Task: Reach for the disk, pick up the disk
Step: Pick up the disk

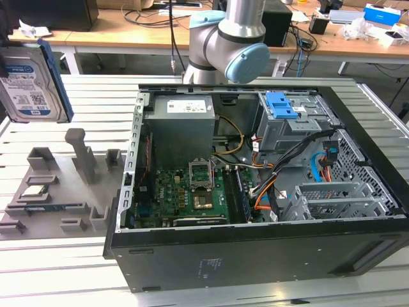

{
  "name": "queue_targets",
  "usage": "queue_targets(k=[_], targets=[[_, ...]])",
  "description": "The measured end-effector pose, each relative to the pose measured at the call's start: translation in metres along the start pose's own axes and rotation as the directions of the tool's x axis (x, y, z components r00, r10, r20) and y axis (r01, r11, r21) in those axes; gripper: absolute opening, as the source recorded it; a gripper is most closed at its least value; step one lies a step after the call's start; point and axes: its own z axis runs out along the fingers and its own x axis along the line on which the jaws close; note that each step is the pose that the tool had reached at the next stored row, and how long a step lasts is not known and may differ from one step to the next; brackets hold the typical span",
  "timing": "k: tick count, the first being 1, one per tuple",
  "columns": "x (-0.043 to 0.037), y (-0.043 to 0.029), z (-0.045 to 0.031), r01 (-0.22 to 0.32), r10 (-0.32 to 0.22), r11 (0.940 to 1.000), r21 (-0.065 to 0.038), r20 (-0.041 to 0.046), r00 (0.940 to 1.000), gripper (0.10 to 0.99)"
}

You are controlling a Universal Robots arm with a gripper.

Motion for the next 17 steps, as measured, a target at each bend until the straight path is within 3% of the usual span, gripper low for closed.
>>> queue_targets(k=[17], targets=[[0.0001, -0.001, -0.0369, 0.0, 0.0, 1.0, 0.0, 0.0, 1.0, 0.369]])
